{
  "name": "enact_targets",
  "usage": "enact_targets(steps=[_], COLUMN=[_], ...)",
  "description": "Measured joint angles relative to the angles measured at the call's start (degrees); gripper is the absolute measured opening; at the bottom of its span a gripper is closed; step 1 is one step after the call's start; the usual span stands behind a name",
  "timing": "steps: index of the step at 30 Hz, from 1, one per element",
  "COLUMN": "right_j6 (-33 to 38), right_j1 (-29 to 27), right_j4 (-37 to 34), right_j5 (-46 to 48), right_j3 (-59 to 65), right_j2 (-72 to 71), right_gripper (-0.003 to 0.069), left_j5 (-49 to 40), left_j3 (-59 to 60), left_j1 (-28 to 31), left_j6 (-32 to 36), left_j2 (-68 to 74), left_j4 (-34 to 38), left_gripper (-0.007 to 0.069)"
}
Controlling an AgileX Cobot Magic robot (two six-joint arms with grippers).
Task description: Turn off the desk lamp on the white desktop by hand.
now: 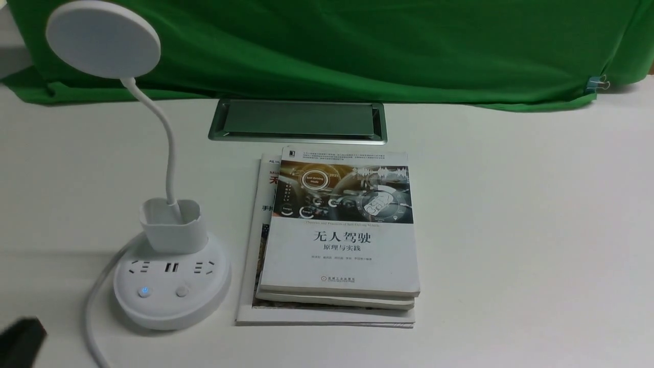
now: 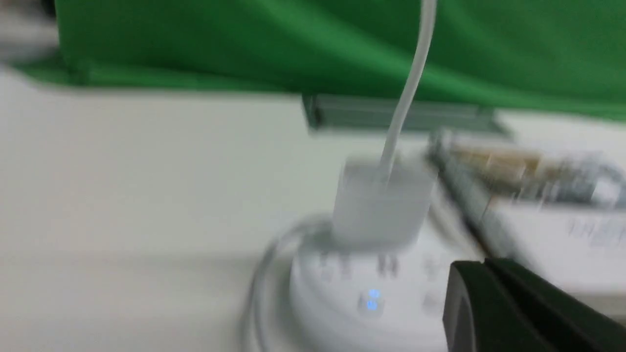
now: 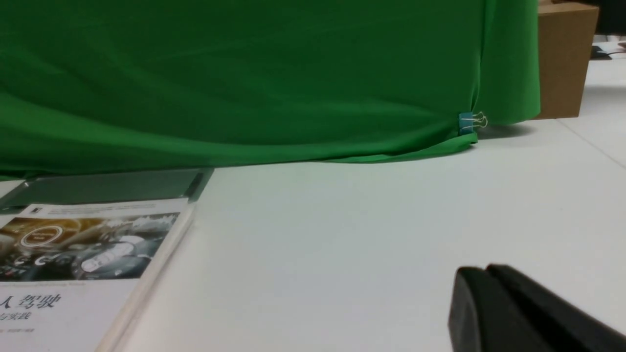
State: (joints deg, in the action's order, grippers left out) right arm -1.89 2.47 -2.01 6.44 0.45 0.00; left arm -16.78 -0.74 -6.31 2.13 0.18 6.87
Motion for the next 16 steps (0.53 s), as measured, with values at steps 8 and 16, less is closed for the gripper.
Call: enact_targets(steps=[8, 16], right_j6=[0.0, 0.0], right_j1=[0.0, 0.0], right_j4=[0.0, 0.0], right_j5=[-0.1, -0.1], right_j3=[0.0, 0.0], right_j2=[0.0, 0.0], right_gripper=[0.0035, 0.0035], left_j5=[2.9, 3.1], left_j3=[1.1, 1.1], left_j1=[0.0, 0.0], left_j6=[0.2, 0.4], left_j2=[-0.3, -0.3], left_j4=[-0.1, -0.1], left_gripper=[0.0001, 0.0001])
